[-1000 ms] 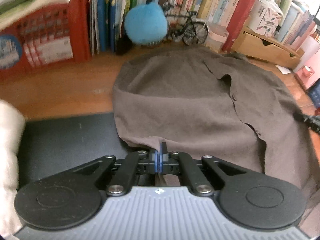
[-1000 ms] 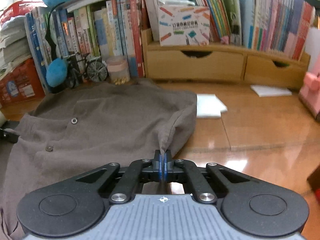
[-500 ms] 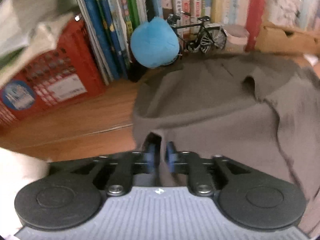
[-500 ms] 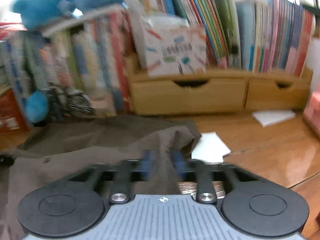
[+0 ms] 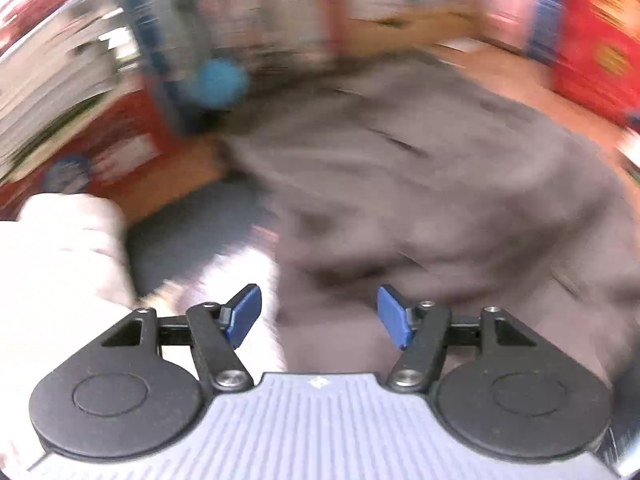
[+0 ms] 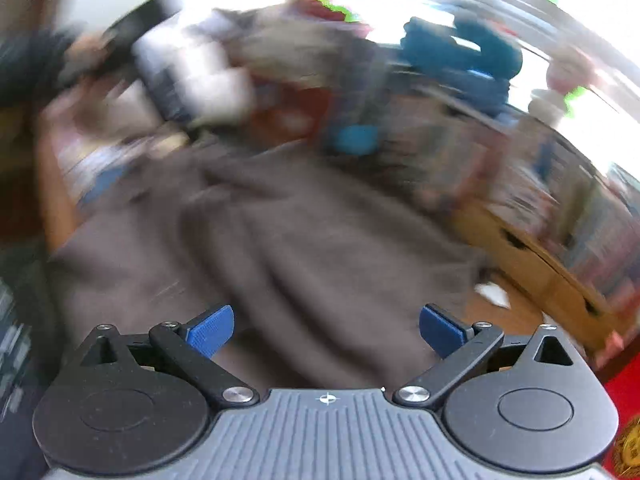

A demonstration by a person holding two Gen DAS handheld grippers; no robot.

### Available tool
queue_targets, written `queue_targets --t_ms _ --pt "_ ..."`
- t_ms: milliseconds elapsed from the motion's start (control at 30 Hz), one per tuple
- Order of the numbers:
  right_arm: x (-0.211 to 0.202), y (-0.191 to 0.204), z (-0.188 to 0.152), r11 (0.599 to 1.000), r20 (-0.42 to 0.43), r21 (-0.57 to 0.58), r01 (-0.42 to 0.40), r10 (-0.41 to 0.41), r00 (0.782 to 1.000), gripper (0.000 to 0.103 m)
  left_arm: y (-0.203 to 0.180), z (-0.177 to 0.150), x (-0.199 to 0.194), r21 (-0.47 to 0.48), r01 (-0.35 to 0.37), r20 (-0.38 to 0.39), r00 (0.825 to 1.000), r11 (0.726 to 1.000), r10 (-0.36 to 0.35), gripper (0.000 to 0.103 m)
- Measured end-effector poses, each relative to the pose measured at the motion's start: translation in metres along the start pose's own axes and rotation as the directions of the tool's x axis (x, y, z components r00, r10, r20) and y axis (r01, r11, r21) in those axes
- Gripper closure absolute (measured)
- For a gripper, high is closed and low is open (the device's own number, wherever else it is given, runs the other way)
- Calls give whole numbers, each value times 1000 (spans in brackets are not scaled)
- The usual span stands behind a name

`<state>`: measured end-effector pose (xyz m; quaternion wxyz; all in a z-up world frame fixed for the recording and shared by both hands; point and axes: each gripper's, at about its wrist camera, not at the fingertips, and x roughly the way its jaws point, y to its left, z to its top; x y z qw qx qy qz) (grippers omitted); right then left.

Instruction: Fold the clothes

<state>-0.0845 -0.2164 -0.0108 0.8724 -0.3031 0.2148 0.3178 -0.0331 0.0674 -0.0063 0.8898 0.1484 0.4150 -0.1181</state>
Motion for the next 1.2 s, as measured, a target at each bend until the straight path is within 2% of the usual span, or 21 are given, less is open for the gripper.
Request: queue_targets --t_ms 133,300,467,600,733,833,967,1000,1067,1200 --pt "-4 46 -1 989 -39 -120 -84 80 996 1 -67 -34 -26 190 111 -5 994 975 -112 35" --pt "8 67 1 983 -57 -152 -103 95 994 1 -104 -45 -35 295 198 9 978 935 -210 35" --pt "24 70 -1 984 -78 -133 -115 105 991 1 -122 -48 -24 394 223 -3 970 891 -242 36" --pt "31 64 -2 988 -78 -82 -128 122 990 1 -126 -51 -11 417 252 -23 963 873 -267 36" --pt "29 61 -5 988 -85 -79 -134 127 988 2 -125 -52 -5 420 276 -43 958 865 -285 36" --pt "28 60 -8 987 -90 -78 -139 132 987 2 -123 -58 -19 461 253 -32 963 851 -268 36" --pt "25 58 -11 986 -97 -77 -145 137 986 2 -130 -71 -26 545 222 -33 969 808 -244 36" --pt "24 57 -12 986 -99 -77 -147 139 985 2 -132 -72 -22 554 209 -37 973 806 -228 36" --pt "25 58 -13 986 -100 -81 -146 138 985 2 -134 -69 -14 546 187 -31 979 817 -203 36" --pt "30 59 -10 988 -83 -78 -131 125 989 3 -131 -61 -5 492 221 -41 972 842 -231 31"
